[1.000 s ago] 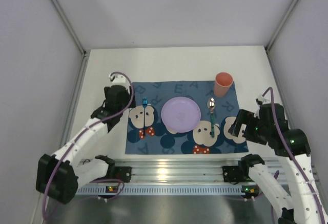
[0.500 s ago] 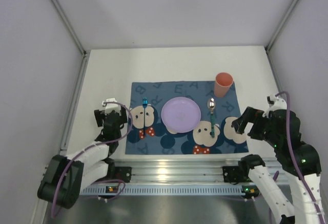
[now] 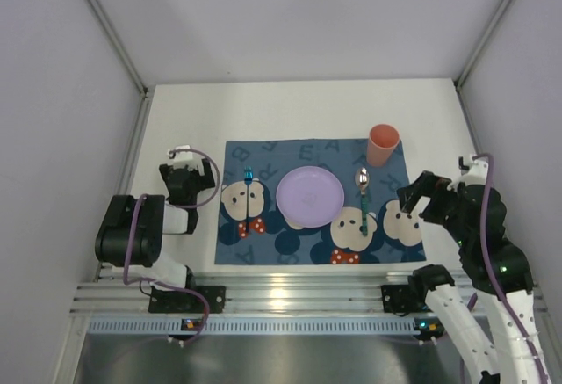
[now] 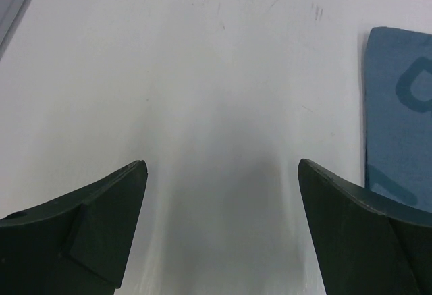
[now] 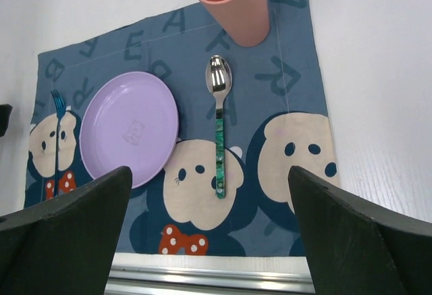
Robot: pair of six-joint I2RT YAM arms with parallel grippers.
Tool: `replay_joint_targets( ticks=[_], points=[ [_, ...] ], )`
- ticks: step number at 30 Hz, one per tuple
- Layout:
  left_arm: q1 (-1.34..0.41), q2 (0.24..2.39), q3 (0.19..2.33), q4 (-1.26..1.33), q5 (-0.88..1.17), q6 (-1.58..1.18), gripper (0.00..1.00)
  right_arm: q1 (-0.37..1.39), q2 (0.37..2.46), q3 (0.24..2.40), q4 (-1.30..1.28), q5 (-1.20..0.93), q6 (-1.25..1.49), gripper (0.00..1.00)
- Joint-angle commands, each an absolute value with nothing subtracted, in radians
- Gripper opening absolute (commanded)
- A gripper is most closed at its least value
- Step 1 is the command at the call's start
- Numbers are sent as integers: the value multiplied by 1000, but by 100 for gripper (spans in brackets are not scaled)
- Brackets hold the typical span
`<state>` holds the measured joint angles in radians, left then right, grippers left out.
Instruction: Set the dinner table for one person
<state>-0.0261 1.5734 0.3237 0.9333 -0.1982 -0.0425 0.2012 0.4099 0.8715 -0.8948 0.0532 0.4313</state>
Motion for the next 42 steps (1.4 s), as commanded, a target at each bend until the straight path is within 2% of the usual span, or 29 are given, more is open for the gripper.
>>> replay_joint_targets(
  ticks=[1, 9, 15, 23, 30, 36, 42],
  points=[
    [-14, 1569, 318, 1088, -95, -63, 98, 210, 457, 862, -796, 74, 427, 100],
    [-23, 1566, 318, 1086, -110, -57, 98, 210, 522, 856, -721, 60, 403, 100],
    [-23, 1569, 316, 1089, -112, -55, 98, 212, 454, 865, -762, 11, 437, 100],
    [-23, 1568, 316, 1091, -112, -55, 98, 210, 252, 880, -902, -199, 429, 100],
    [-23, 1568, 316, 1091, -112, -55, 98, 210, 177, 914, -1038, -457, 391, 100],
    [-23, 1568, 316, 1091, -112, -55, 99, 209, 101, 942, -1081, -473, 440, 100],
    [-23, 1566, 316, 1091, -110, -55, 98, 207, 45, 1031, -1205, -398, 472, 100]
  ],
)
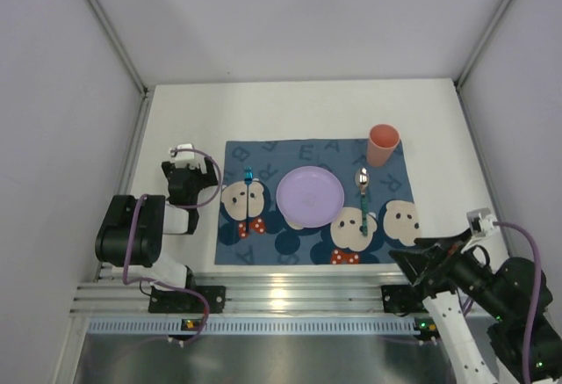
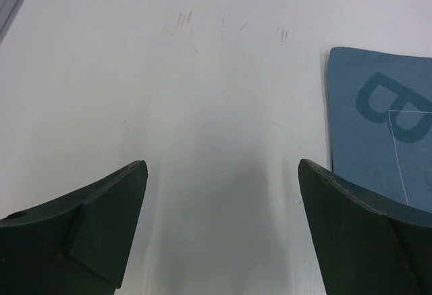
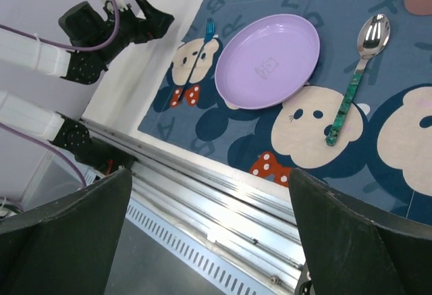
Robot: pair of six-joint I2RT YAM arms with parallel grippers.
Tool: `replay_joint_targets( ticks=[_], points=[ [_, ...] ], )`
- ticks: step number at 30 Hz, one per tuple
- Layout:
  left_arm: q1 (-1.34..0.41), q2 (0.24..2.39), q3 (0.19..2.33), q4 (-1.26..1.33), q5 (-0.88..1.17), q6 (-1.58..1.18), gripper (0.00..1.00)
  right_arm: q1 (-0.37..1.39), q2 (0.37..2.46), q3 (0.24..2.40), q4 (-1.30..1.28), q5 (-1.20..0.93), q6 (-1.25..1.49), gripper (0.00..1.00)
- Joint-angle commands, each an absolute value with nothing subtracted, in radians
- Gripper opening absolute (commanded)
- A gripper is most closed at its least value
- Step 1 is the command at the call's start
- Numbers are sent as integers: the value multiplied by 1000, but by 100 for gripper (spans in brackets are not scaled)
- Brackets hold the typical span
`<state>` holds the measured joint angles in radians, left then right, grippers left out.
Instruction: Set the dinner table for one person
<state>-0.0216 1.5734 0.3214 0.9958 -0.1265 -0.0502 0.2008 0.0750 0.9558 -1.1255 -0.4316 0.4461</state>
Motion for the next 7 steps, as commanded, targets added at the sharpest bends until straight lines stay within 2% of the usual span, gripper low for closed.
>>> replay_joint_targets(
  ticks=[1, 7],
  points=[
    [-23, 1568, 316, 1091, -112, -55, 99, 207, 32, 1046, -1222, -381, 476, 100],
    [-23, 1569, 316, 1092, -112, -55, 98, 204, 5, 1127, -1320, -339, 488, 100]
  ],
)
